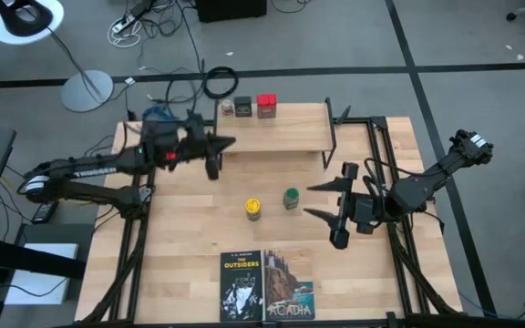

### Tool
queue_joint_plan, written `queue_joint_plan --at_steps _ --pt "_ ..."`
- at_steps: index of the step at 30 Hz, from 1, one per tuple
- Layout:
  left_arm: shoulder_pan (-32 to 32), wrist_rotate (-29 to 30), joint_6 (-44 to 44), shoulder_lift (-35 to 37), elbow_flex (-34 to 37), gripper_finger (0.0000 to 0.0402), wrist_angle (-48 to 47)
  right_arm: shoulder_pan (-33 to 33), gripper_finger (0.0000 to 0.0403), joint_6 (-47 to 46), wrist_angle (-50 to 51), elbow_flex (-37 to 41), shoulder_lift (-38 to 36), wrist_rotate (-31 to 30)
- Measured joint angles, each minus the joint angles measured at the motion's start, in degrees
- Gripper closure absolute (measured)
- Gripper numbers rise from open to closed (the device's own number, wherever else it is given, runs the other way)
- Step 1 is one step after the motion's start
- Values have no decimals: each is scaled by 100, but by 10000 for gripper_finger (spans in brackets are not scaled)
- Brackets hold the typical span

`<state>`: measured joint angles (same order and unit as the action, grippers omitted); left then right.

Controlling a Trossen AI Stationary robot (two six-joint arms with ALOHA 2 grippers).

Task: Shelf spices
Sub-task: Put the green seasoning bottle on the shelf

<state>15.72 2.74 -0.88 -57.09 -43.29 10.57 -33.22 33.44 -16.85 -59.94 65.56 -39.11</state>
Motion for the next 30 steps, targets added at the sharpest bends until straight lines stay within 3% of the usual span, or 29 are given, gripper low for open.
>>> queue_joint_plan --at_steps 8,16,21,27,30 --pt "-920 239 448 207 1526 401 1395 174 188 -1305 301 2 245 -11" --pt "-1654 1060 572 130 2302 401 2147 219 180 -2030 407 -2 987 -1608" --pt "-1896 1182 956 99 2926 401 3043 370 161 -3749 999 -2 1386 -1737" --pt "-2062 1356 751 -26 3573 401 4257 493 134 -5857 2174 0 1915 -1980" --pt "-2065 1368 617 -34 3703 401 4316 588 125 -7043 2807 0 2261 -2038"
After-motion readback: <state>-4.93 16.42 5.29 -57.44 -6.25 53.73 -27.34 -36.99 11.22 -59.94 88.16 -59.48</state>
